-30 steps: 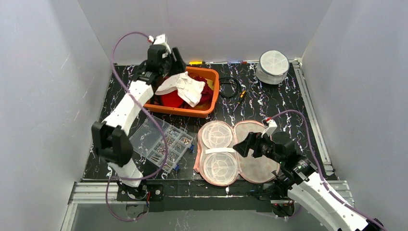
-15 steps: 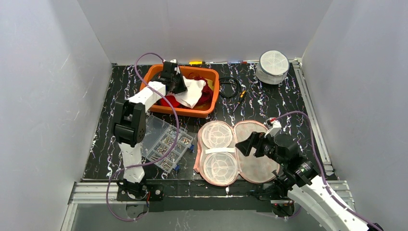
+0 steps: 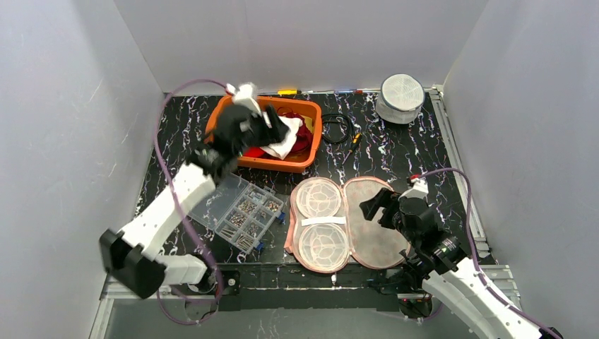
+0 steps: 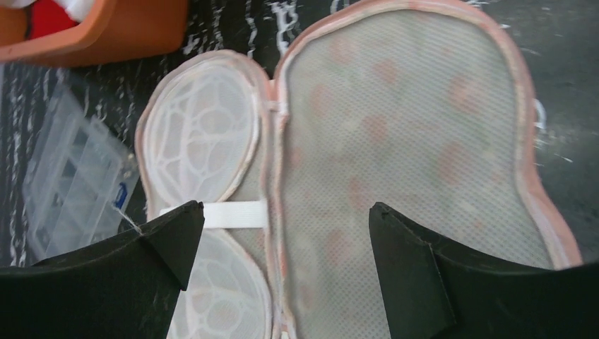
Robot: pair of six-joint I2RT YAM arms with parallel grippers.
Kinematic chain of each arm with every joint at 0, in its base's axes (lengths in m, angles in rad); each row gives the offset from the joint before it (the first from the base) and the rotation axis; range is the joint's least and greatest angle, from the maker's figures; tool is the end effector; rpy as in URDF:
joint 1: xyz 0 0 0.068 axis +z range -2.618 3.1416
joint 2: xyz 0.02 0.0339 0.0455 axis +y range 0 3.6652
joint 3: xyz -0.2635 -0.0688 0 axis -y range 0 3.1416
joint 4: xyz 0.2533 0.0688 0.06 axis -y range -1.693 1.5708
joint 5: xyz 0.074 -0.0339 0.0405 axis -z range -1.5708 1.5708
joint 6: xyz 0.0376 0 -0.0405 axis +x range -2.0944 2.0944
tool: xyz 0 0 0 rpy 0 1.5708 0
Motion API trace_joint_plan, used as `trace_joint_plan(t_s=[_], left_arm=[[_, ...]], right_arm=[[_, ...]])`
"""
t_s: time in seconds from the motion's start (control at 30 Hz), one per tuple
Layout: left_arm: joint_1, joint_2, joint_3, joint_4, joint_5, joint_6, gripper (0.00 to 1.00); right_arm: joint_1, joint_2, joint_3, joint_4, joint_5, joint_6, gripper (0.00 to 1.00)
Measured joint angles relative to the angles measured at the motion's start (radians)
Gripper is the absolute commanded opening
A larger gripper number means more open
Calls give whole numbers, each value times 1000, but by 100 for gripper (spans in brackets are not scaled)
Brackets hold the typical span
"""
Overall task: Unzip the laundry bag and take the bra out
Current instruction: Place the bra in the bin, then close the laundry bag at the center of the board.
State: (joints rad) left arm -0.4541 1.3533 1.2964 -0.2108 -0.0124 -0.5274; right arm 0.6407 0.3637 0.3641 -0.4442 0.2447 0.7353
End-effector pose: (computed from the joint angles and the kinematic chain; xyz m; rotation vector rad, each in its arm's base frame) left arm 0.2941 -0.1430 0.3868 -0.0783 1.8908 -0.6698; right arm 0.1071 0.0685 0.2199 0.2562 2.0417 0.6282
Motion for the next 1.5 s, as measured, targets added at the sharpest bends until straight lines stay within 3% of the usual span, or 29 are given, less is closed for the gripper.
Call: trace_joint_plan(t_s=[0.13,0.3,0.47,0.63,0.83,1.07,1.3,1.5], left_arm=[[-346,-203,-199,2,-89,-9,65],[-512,-293,-475,-50,-174,-72,67],[-615,-344,-560,-68,-200,-122,67],[-701,-403,-686,37,-187,-191,66],[-707,-452,-861,164,-120,-290,64],[-707,-570,-896,188,-102,-343,62],[-707,-690,-948,178,-92,-398,61],[-707,-739,-958,149,-95,-412,61]], right_arm=[[0,23,1,-50,154,73,91],[0,181,12,-114,296,154,92],[0,244,14,-154,384,220,88],[-5,254,27,-176,469,272,82],[-44,337,51,-178,515,287,81],[-159,527,39,-70,426,286,75],[-196,553,-19,29,399,292,50],[-202,560,-37,74,401,314,4]])
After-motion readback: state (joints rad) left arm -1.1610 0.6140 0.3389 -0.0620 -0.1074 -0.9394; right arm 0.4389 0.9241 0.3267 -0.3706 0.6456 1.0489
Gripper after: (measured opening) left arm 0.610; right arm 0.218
